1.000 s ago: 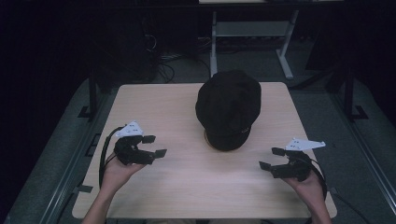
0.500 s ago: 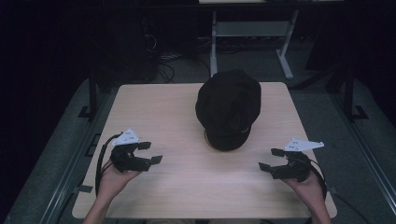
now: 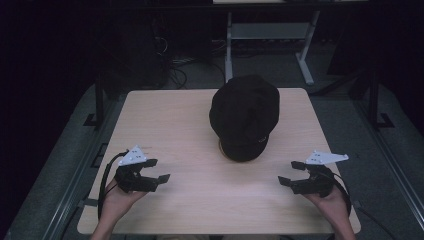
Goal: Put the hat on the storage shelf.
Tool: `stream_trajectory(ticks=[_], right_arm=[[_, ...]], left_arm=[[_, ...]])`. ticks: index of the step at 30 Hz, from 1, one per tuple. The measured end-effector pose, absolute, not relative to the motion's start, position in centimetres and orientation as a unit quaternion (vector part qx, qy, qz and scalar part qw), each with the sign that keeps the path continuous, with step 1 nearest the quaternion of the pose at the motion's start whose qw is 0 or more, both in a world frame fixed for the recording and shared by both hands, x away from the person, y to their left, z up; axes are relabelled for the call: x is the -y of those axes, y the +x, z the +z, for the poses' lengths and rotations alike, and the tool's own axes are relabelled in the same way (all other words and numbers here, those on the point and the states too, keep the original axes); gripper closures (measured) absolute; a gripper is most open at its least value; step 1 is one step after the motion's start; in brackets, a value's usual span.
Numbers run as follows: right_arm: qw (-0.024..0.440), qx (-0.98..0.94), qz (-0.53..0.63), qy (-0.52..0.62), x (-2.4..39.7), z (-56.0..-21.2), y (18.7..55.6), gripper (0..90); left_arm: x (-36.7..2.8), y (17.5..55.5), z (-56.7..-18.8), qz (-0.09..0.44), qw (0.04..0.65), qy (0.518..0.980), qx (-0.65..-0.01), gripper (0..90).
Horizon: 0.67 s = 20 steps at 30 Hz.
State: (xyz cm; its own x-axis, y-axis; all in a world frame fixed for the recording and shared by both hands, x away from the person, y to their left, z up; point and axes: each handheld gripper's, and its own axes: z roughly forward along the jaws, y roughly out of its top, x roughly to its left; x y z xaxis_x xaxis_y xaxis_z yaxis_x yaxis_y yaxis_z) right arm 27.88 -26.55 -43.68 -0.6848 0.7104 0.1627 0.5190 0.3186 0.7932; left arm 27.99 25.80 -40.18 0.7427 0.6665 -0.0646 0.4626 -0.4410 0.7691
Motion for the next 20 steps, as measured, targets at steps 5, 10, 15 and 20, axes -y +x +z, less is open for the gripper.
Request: stream_trajectory(ticks=[5,10,15,20], right_arm=[[0.109,-0.803,0.443,0.383,26.6,-43.6,27.6,19.2],[0.109,-0.808,0.439,0.377,26.5,-43.8,26.9,19.4],[0.109,-0.81,0.439,0.374,26.3,-43.8,26.9,19.4],[0.106,-0.81,0.441,0.372,26.1,-43.9,27.2,19.2]], left_arm=[[-26.0,27.6,-41.0,0.116,0.413,0.836,-0.342,25.0],[-26.7,26.8,-42.3,0.108,0.418,0.831,-0.35,25.0],[-26.8,26.5,-43.1,0.115,0.401,0.837,-0.353,24.9],[-26.9,26.7,-43.0,0.126,0.408,0.833,-0.353,24.6]])
